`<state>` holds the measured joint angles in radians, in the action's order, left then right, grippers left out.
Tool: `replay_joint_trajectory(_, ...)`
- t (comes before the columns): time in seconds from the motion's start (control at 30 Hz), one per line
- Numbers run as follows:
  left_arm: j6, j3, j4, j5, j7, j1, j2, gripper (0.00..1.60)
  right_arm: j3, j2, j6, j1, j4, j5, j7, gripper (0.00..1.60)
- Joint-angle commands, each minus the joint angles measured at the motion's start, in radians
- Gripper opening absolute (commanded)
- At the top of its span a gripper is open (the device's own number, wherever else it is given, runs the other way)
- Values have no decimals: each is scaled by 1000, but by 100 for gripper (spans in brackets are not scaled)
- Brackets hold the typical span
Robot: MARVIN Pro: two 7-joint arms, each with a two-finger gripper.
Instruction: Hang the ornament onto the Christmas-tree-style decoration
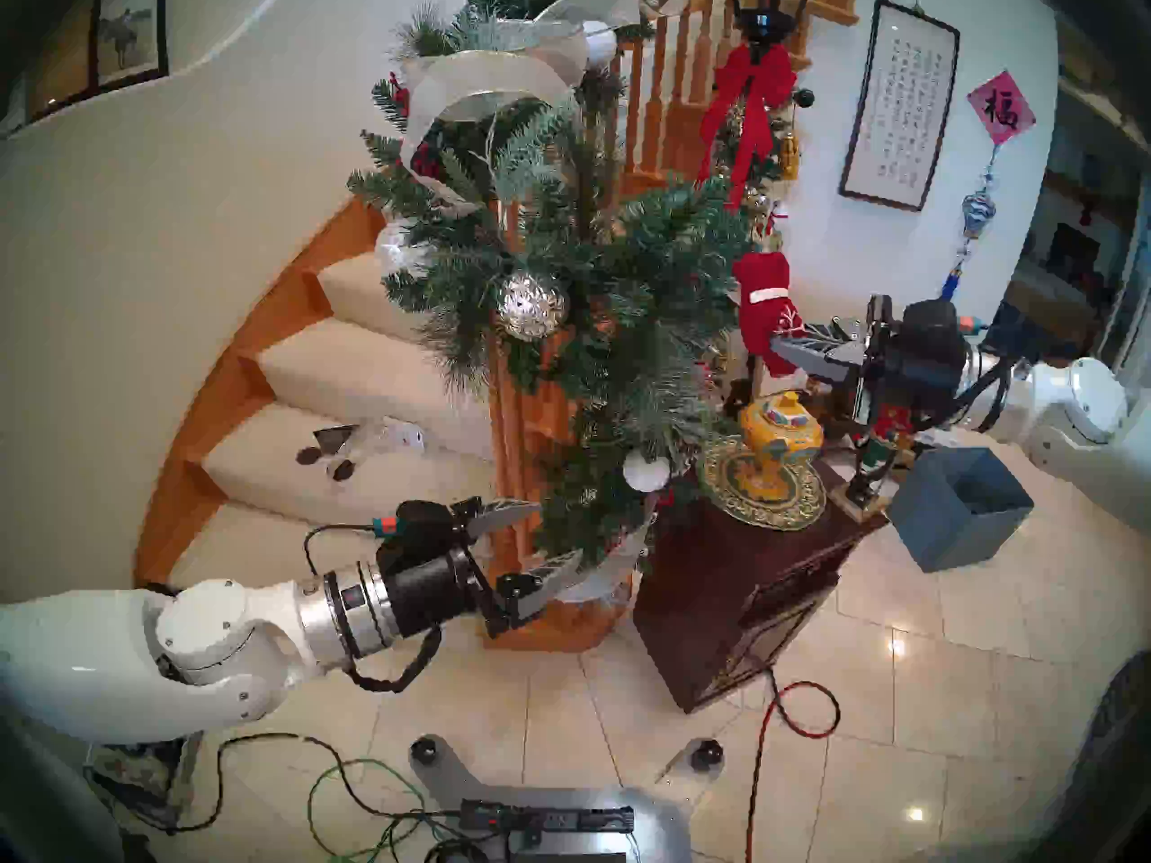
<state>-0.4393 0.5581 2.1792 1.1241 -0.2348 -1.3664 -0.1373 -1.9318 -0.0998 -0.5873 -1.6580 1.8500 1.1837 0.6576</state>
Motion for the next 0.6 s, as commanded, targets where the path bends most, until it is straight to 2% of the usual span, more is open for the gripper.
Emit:
replay_joint_trajectory(0.0,-3,4,1,0,2,4,2,160,74,0,0,69,0,-5,-14,0)
replay_joint_trajectory(0.57,-2,4,1,0,2,4,2,160,189,0,19,194,4,-22,-36,0)
